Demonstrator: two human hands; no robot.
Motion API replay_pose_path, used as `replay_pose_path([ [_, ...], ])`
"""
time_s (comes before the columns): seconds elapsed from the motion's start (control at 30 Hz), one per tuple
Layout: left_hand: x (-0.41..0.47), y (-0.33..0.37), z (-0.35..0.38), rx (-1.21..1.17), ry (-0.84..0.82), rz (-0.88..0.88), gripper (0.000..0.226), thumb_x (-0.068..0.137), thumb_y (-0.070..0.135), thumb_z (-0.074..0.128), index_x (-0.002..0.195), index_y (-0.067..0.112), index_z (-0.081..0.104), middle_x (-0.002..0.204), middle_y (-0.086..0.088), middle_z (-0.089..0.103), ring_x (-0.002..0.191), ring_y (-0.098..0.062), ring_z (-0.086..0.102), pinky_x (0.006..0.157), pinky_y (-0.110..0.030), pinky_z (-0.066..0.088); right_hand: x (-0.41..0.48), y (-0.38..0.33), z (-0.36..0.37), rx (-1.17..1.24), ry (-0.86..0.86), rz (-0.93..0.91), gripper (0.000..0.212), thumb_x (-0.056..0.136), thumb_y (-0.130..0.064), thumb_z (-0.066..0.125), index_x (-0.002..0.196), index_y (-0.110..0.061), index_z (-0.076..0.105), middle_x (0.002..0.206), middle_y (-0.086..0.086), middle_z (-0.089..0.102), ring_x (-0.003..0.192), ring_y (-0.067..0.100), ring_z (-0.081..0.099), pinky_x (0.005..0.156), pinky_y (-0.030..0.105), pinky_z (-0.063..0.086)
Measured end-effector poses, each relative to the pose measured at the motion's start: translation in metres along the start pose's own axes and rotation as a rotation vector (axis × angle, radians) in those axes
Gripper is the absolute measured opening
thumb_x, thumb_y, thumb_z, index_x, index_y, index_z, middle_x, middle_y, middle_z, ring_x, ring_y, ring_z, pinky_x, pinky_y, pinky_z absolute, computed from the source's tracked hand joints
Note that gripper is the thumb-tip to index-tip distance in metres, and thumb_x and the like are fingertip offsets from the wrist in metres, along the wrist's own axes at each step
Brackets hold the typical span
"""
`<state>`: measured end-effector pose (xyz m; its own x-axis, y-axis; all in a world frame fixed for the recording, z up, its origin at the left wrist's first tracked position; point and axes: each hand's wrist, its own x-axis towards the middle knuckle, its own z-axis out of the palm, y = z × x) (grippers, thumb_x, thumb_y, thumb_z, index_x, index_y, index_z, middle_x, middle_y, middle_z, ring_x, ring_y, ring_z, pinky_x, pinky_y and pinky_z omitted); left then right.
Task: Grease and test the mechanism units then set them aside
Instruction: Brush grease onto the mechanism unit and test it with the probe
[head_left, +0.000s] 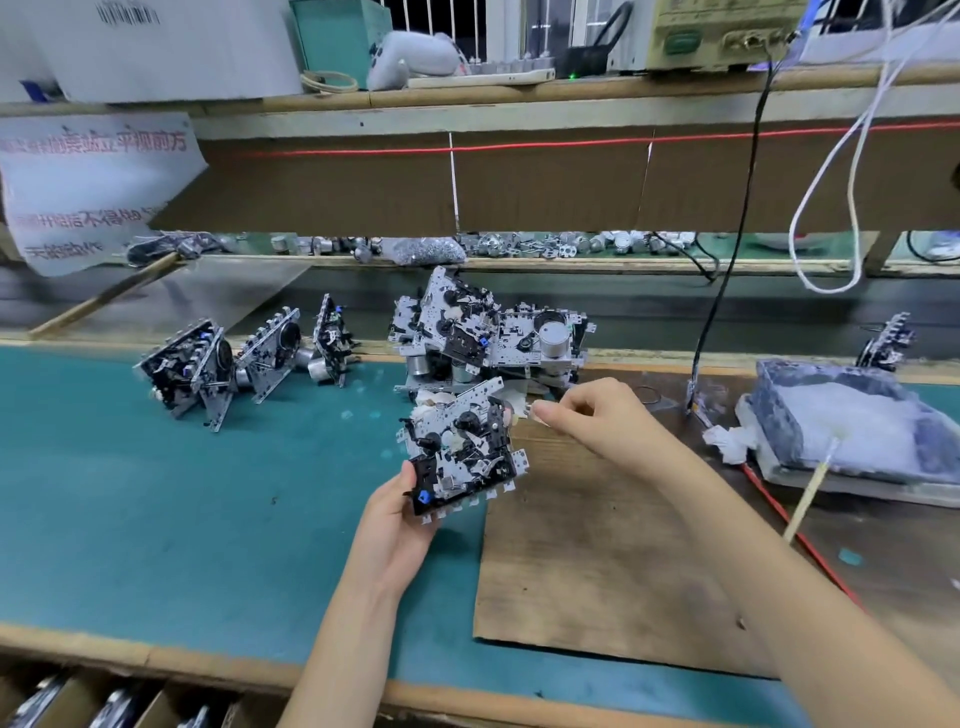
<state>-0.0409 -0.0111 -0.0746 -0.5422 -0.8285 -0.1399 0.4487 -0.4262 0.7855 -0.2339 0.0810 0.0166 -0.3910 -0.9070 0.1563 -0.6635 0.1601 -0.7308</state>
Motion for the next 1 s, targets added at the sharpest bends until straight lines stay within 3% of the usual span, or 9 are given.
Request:
replay_pose_path([
  [0.13, -0.0012, 0.0009, 0.0012, 0.049, 0.001, -0.008, 0.037, 0.101, 0.017, 0.031, 0.097, 0.003, 0.065, 0.086, -0.007, 0.074, 0.073, -0.015, 0.071, 0.059, -0.021, 0.055, -0.0031, -0.0033, 0.0004, 0.031, -0.029, -0.065, 0.049, 0.087, -0.032, 0.062, 0.062, 0.009, 0.054, 0.047, -0.003, 0.031, 0.038, 0.005, 0.03, 0.045, 0.017, 0.025],
  [0.33, -0.0034, 0.0026, 0.0044, 0.009, 0.009, 0.004, 0.054, 0.1, 0.016, 0.031, 0.074, 0.008, 0.078, 0.084, -0.008, 0.074, 0.071, -0.016, 0.071, 0.055, -0.022, 0.055, -0.0023, 0.0021, 0.0057, 0.019, -0.058, -0.074, 0.052, 0.087, -0.032, 0.062, 0.063, 0.013, 0.053, 0.043, -0.006, 0.029, 0.039, 0.007, 0.027, 0.044, 0.016, 0.022],
  [0.87, -0.0038, 0.0043, 0.0046, -0.019, 0.013, 0.016, 0.053, 0.1, 0.015, 0.033, 0.074, 0.01, 0.079, 0.086, -0.007, 0.075, 0.074, -0.015, 0.072, 0.058, -0.022, 0.055, 0.0003, 0.0043, 0.0053, 0.069, -0.063, -0.102, 0.055, 0.086, -0.033, 0.063, 0.065, 0.017, 0.051, 0.052, 0.005, 0.032, 0.043, 0.006, 0.024, 0.048, 0.018, 0.023],
  [0.93, -0.0038, 0.0038, 0.0043, -0.019, 0.012, 0.019, 0.053, 0.099, 0.015, 0.033, 0.073, 0.011, 0.079, 0.085, -0.006, 0.075, 0.074, -0.014, 0.072, 0.057, -0.021, 0.055, 0.0009, 0.0052, 0.0051, 0.102, -0.086, -0.079, 0.051, 0.086, -0.032, 0.063, 0.058, 0.009, 0.051, 0.054, 0.008, 0.041, 0.042, 0.005, 0.026, 0.049, 0.018, 0.026],
  [1.0, -0.004, 0.0037, 0.0041, -0.017, 0.009, 0.021, 0.053, 0.099, 0.015, 0.033, 0.073, 0.011, 0.079, 0.084, -0.006, 0.075, 0.073, -0.013, 0.072, 0.055, -0.02, 0.054, 0.0021, 0.0061, 0.0043, 0.116, -0.094, -0.064, 0.047, 0.086, -0.032, 0.063, 0.051, -0.005, 0.05, 0.047, -0.002, 0.043, 0.038, 0.005, 0.028, 0.045, 0.015, 0.025],
])
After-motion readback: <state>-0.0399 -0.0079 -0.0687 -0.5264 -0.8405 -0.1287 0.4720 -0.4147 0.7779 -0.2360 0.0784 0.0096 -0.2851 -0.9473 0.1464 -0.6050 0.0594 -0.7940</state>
